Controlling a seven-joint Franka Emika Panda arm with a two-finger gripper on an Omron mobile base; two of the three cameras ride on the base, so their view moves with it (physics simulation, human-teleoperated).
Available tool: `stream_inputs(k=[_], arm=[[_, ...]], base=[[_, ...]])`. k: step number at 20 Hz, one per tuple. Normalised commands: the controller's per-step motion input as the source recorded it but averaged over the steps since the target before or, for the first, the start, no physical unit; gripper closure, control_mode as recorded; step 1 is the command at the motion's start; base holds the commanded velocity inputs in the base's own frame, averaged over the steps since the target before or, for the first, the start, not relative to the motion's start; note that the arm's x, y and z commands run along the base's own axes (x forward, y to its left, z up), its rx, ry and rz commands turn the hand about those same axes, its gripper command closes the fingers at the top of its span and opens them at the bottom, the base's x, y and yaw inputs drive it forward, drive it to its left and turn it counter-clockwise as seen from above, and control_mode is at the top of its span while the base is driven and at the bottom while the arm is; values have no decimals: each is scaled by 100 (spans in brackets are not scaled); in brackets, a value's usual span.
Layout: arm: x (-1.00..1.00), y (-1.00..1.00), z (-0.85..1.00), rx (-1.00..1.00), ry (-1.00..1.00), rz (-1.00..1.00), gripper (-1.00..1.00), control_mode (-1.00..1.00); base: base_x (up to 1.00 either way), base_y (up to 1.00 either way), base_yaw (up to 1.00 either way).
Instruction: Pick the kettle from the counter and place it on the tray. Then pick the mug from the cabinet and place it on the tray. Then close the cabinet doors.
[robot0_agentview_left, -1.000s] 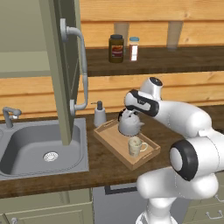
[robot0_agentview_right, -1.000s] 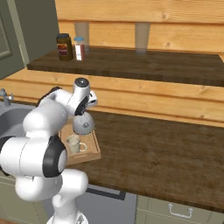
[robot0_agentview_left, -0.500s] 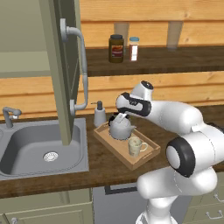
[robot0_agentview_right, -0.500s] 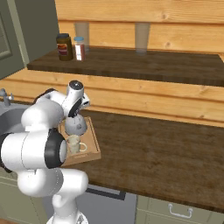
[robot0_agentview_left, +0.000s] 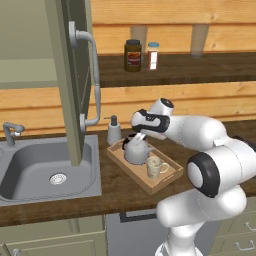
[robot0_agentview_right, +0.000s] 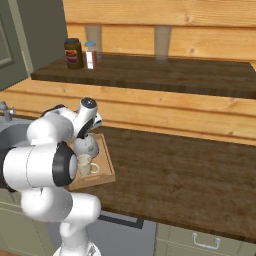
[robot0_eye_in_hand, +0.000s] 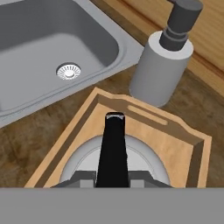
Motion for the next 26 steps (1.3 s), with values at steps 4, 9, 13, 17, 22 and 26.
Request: stream_inputs(k=[4,9,13,17,22,26], arm=[[0,6,-25,0,0,5,100,-100],[0,4,-25,0,0,2,-100,-100],[0,0,-7,-1,0,0,-100,-100],[-2,0,0,0,0,0,-100,-100],[-9,0,18,0,0,0,-100,-100],[-23,0,40,0,0,-1,-100,-100]], base=[[0,0,0],[0,0,0],[0,0,0],[0,0,0],[0,0,0],[0,0,0]])
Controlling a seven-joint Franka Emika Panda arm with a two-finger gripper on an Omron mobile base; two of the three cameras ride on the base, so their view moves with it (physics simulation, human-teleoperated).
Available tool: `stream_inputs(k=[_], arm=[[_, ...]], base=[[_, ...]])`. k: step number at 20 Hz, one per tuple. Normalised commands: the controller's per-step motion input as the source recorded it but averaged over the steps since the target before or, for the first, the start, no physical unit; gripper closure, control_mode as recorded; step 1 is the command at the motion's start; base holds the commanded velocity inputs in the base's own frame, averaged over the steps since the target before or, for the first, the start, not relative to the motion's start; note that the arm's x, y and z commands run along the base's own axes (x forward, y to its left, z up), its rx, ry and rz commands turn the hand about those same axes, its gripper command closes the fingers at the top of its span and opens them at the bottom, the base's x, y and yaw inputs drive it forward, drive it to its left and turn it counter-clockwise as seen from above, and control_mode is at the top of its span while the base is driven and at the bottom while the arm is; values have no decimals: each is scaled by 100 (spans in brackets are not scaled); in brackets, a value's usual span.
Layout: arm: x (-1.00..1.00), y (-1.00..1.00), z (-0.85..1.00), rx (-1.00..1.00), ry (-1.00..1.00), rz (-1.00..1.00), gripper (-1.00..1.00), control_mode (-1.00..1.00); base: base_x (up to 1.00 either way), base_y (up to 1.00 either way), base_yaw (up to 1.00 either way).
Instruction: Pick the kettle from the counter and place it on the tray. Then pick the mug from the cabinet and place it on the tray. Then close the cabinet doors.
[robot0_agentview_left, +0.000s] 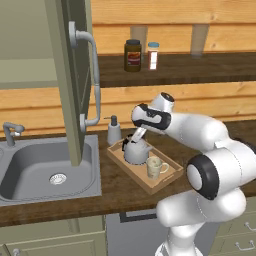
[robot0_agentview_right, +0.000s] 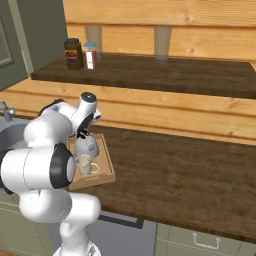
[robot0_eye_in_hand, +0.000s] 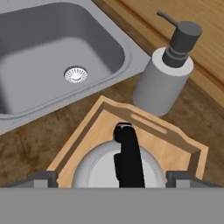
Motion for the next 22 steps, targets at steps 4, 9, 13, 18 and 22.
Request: stream_inputs(k=[4,9,13,18,22], arm=[[-51,0,36,0,0,-6,-100,-100],[-82,0,23,0,-1,-11,-100,-100],[-80,0,32,1,0,-18,-100,-100],[-65,0,52,0,0,-19,-100,-100],[-65,0,50,0,0,-16,-100,-100]], base=[[0,0,0],[0,0,0],[0,0,0],[0,0,0],[0,0,0]])
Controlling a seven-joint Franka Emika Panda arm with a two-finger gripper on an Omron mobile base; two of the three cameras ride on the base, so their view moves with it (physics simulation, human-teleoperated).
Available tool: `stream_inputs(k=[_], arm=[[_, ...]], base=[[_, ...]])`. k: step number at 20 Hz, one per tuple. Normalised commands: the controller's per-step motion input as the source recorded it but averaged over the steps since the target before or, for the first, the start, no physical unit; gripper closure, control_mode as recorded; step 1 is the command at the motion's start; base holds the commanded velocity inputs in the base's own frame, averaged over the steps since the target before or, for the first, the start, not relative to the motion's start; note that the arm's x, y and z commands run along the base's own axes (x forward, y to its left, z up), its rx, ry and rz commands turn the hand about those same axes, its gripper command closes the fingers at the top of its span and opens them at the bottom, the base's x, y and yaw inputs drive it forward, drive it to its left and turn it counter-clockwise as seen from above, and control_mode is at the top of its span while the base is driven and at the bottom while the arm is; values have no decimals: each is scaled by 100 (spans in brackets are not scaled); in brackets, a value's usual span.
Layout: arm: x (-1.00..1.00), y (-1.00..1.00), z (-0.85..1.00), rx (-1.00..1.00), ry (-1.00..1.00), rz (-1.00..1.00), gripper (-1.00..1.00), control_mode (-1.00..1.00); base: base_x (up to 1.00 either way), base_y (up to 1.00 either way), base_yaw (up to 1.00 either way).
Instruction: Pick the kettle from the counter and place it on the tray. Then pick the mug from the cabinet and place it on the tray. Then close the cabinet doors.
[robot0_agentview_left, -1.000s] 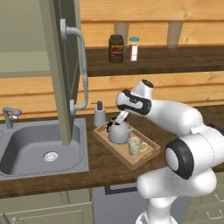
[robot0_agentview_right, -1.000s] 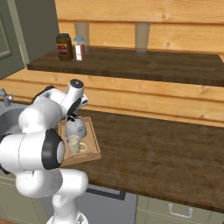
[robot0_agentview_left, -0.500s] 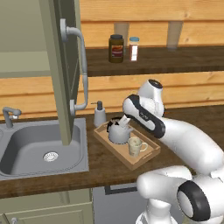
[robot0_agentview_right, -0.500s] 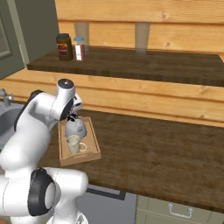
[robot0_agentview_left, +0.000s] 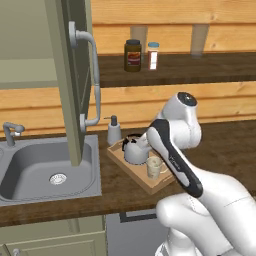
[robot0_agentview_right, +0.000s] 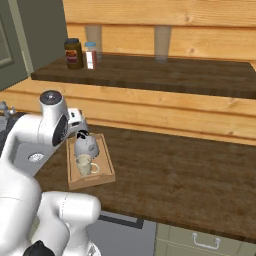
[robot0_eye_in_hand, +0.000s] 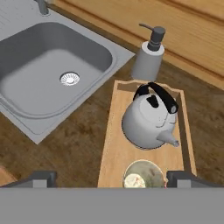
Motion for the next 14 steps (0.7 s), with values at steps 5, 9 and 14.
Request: stream_inputs(k=[5,9,14], arm=[[-67,-12,45,0,0,-13,-100,-100],[-68,-18,45,0,0,-13,-100,-100],[-70,-17,34,0,0,-13,-100,-100]], base=[[0,0,0],[0,0,0],[0,0,0]])
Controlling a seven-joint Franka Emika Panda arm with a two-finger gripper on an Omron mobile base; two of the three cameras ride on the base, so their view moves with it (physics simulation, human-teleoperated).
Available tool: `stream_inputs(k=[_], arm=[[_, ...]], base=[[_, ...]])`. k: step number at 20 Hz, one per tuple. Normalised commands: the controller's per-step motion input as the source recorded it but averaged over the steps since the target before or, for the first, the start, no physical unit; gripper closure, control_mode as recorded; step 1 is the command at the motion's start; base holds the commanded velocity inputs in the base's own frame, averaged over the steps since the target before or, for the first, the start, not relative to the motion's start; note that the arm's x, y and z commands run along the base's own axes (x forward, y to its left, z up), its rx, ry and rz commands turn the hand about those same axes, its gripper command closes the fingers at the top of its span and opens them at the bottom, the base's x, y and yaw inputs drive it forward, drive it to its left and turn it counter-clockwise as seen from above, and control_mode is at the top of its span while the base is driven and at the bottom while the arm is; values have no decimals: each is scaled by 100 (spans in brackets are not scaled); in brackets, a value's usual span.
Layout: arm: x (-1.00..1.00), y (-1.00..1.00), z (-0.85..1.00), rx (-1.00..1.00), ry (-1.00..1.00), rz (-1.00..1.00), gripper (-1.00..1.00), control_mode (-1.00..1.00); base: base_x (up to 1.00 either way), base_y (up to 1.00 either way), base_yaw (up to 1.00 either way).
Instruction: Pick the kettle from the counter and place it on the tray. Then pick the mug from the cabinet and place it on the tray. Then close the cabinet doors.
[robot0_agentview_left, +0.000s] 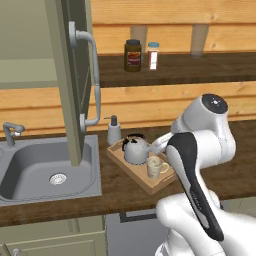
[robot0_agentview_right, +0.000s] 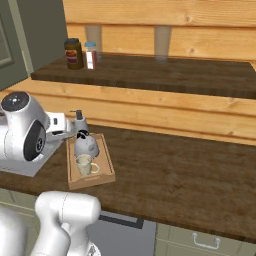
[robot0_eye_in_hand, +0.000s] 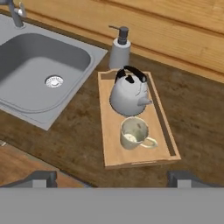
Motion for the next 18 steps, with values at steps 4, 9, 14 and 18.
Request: stream_inputs(k=[4,9,14,18], arm=[[-69,-28,24,2,0,-11,-100,-100],[-44,-36,30,3,0,-7,-100,-100],[-40,-28,2,6,0,-7,-100,-100],[-40,-14,0,4,-1,-10,-100,-100]], base=[[0,0,0],[0,0,0],[0,0,0],[0,0,0]])
